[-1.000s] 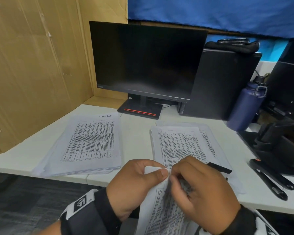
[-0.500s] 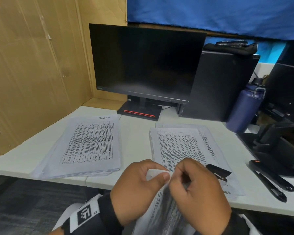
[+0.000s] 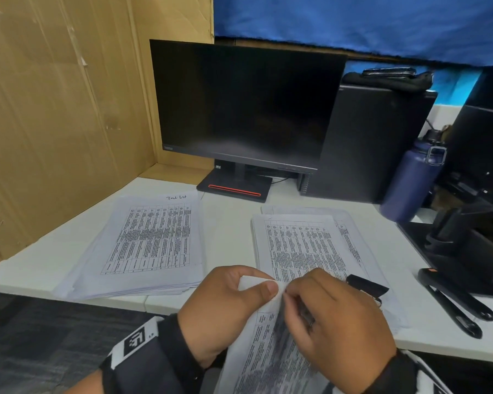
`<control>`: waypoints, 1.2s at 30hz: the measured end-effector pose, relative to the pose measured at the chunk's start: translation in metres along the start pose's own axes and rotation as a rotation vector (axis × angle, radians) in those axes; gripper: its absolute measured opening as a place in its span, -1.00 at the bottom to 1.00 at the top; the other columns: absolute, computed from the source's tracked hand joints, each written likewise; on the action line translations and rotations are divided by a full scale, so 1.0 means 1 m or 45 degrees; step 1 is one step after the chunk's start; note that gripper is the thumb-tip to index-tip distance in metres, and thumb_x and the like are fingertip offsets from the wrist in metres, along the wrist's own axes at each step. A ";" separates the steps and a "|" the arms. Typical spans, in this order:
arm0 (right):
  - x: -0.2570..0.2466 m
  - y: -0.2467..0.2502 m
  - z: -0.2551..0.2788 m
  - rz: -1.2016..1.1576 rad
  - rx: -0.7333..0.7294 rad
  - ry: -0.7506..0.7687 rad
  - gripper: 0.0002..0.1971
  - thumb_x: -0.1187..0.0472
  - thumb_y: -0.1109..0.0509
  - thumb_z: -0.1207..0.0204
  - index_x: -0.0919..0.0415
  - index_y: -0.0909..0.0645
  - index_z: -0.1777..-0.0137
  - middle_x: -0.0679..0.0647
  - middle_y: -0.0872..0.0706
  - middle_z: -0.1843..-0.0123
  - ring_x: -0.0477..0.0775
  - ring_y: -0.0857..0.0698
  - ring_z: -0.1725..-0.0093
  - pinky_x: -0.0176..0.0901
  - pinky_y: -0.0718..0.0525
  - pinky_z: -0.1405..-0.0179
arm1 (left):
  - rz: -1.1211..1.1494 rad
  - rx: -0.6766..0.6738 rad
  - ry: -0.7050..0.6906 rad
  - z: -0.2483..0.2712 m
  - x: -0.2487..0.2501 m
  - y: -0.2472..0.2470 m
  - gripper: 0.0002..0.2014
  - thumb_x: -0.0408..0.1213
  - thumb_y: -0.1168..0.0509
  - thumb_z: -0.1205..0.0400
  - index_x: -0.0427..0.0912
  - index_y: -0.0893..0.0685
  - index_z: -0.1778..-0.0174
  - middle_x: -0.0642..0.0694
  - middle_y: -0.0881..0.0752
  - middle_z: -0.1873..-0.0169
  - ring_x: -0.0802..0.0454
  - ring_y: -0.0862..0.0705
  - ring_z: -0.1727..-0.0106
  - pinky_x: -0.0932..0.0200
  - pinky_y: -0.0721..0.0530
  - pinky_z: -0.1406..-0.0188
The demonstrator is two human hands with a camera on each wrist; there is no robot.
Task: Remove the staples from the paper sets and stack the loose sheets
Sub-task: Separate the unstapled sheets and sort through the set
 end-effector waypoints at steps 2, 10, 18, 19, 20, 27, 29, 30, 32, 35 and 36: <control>0.001 -0.001 0.000 -0.096 -0.007 -0.046 -0.87 0.11 -0.39 -0.51 0.03 -0.63 0.27 -0.12 -0.57 0.32 -0.01 -0.56 0.42 -0.10 -0.57 0.55 | -0.031 0.009 -0.014 0.002 0.003 0.000 -0.97 -0.29 -0.56 -0.60 -0.15 -0.90 0.12 -0.22 -0.92 0.14 -0.15 -0.88 0.06 -0.24 -0.79 -0.22; 0.010 -0.006 0.000 -0.375 0.009 -0.213 -0.92 0.12 -0.40 -0.46 -0.04 -0.57 0.24 -0.19 -0.54 0.30 -0.21 -0.57 0.32 -0.26 -0.58 0.35 | -0.076 0.050 -0.034 0.004 0.010 0.000 -0.93 -0.37 -0.49 -0.64 -0.18 -0.89 0.11 -0.21 -0.92 0.14 -0.25 -0.88 -0.02 -0.15 -0.79 -0.19; 0.042 0.007 -0.004 -0.551 0.032 -0.415 -0.79 0.31 -0.50 -0.50 0.00 -0.61 0.25 -0.08 -0.65 0.32 -0.03 -0.66 0.31 -0.15 -0.63 0.33 | -0.175 0.090 -0.086 -0.007 0.021 0.028 -0.88 -0.33 -0.48 -0.66 -0.13 -0.87 0.19 -0.18 -0.90 0.21 -0.07 -0.84 0.17 -0.13 -0.76 -0.06; 0.051 0.011 -0.004 -0.586 0.040 -0.470 -0.79 0.34 -0.50 -0.48 0.02 -0.62 0.26 -0.04 -0.66 0.34 -0.02 -0.65 0.34 -0.18 -0.63 0.32 | -0.188 0.106 -0.101 -0.010 0.026 0.036 -0.86 -0.34 -0.47 -0.67 -0.13 -0.87 0.21 -0.17 -0.90 0.23 -0.05 -0.83 0.20 -0.10 -0.75 -0.03; 0.060 0.015 -0.005 -0.617 0.048 -0.519 -0.79 0.36 -0.50 -0.47 0.03 -0.62 0.27 -0.01 -0.68 0.34 -0.02 -0.65 0.35 -0.24 -0.63 0.31 | -0.202 0.124 -0.110 -0.013 0.032 0.045 -0.84 -0.34 -0.47 -0.67 -0.11 -0.87 0.23 -0.16 -0.89 0.25 -0.04 -0.82 0.22 -0.09 -0.75 -0.01; 0.065 -0.023 0.009 -0.750 -0.595 -0.604 -0.82 0.33 -0.58 -0.41 0.06 -0.71 0.32 0.02 -0.74 0.34 -0.20 -0.61 0.37 -0.32 -0.60 0.27 | -0.061 0.242 -0.150 -0.020 0.091 0.130 -0.87 -0.34 -0.38 -0.69 -0.13 -0.80 0.14 -0.18 -0.86 0.27 0.00 -0.84 0.31 -0.02 -0.80 0.05; 0.050 -0.049 0.027 -0.617 -0.838 -0.567 -0.87 0.24 -0.58 -0.37 0.04 -0.70 0.32 -0.04 -0.77 0.31 -0.25 -0.62 0.37 -0.32 -0.65 0.24 | -0.022 0.269 -0.224 -0.017 0.105 0.145 -0.94 -0.36 -0.35 -0.69 -0.18 -0.72 0.06 -0.17 -0.83 0.25 0.02 -0.82 0.35 0.12 -0.83 0.24; 0.043 -0.061 0.035 -0.548 -0.912 -0.537 -0.89 0.21 -0.55 -0.37 0.04 -0.68 0.31 -0.06 -0.78 0.29 -0.25 -0.63 0.36 -0.33 -0.67 0.23 | -0.010 0.272 -0.251 -0.016 0.108 0.148 -0.96 -0.36 -0.35 -0.68 -0.18 -0.71 0.05 -0.15 -0.83 0.26 0.03 -0.82 0.35 0.15 -0.84 0.29; 0.033 -0.080 0.048 -0.435 -0.987 -0.475 -0.93 0.18 -0.50 -0.38 0.04 -0.66 0.26 -0.10 -0.76 0.29 -0.24 -0.64 0.32 -0.34 -0.67 0.21 | -0.019 0.248 -0.288 -0.014 0.110 0.147 -0.97 -0.36 -0.37 -0.66 -0.18 -0.71 0.06 -0.09 -0.84 0.31 0.04 -0.82 0.35 0.18 -0.85 0.30; 0.028 -0.095 0.057 -0.334 -1.031 -0.457 -0.90 0.19 -0.49 -0.44 -0.06 -0.71 0.14 -0.17 -0.75 0.26 -0.23 -0.67 0.25 -0.29 -0.69 0.14 | -0.077 0.178 -0.293 -0.011 0.107 0.133 -0.96 -0.35 -0.38 -0.65 -0.17 -0.72 0.10 -0.05 -0.84 0.36 0.07 -0.81 0.37 0.23 -0.83 0.31; 0.029 -0.096 0.058 -0.321 -1.029 -0.469 -0.87 0.19 -0.50 -0.47 -0.10 -0.74 0.08 -0.18 -0.76 0.23 -0.23 -0.70 0.22 -0.27 -0.71 0.10 | -0.090 0.154 -0.288 -0.011 0.105 0.128 -0.98 -0.33 -0.40 -0.62 -0.16 -0.72 0.13 -0.04 -0.84 0.37 0.07 -0.81 0.37 0.22 -0.82 0.31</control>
Point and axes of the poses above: each hand's wrist, its own z-axis away from the middle knuckle, its own y-axis out of the back of the hand, x = y × z, the point moved 9 cm from there along -z, towards the middle knuckle
